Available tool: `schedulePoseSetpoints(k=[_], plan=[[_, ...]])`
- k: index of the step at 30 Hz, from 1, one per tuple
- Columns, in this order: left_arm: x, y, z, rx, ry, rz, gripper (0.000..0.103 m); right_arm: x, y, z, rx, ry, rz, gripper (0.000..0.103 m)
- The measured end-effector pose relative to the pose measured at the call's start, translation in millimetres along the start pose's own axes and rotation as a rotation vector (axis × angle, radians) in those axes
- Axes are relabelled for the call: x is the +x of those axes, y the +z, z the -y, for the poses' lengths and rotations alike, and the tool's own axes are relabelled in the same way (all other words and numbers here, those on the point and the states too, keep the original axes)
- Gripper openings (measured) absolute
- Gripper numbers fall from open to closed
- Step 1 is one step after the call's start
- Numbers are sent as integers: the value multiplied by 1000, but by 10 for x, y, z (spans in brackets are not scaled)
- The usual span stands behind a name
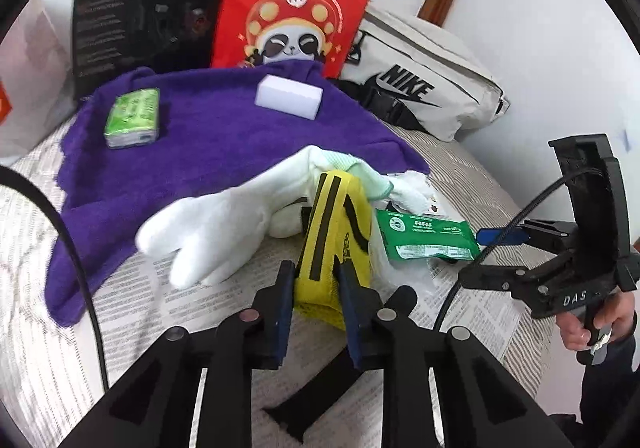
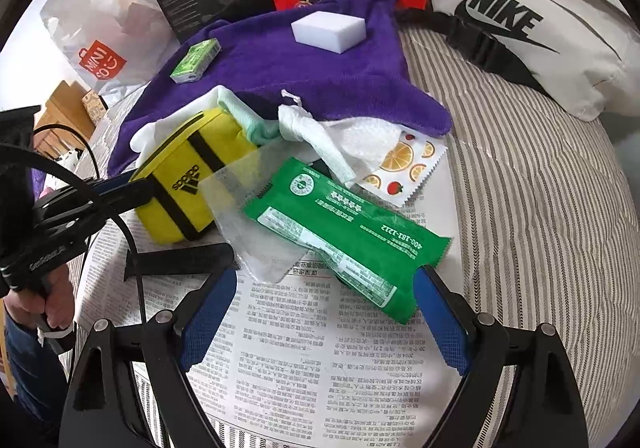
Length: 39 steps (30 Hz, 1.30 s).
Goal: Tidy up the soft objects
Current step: 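Grasp the yellow Adidas pouch with the left tool while the right tool grasps the green wet-wipe packet, then lift the yellow pouch with the left tool while the right tool lifts the wet-wipe packet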
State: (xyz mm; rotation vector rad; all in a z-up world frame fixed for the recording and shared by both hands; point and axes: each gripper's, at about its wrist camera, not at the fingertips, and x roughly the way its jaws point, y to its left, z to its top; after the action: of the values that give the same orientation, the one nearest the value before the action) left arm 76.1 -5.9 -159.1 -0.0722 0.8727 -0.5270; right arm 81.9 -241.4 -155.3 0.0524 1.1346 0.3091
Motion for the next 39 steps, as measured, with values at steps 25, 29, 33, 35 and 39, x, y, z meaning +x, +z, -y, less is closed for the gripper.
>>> schedulePoseSetpoints(k=[25, 29, 33, 35, 39], plan=[[294, -51, 109, -12, -61, -5, 23, 62, -34, 6, 19, 10, -22, 89], [252, -40, 78, -31, -91, -1, 22, 24, -36, 13, 21, 8, -10, 89], [90, -39, 71, -18, -74, 23, 19, -6, -24, -9, 9, 3, -5, 89], [-18, -34, 52, -10, -47, 33, 19, -19, -11, -22, 5, 1, 0, 89], [-269, -88, -73, -35, -1, 59, 18, -30, 21, -36, -2, 1, 7, 89]])
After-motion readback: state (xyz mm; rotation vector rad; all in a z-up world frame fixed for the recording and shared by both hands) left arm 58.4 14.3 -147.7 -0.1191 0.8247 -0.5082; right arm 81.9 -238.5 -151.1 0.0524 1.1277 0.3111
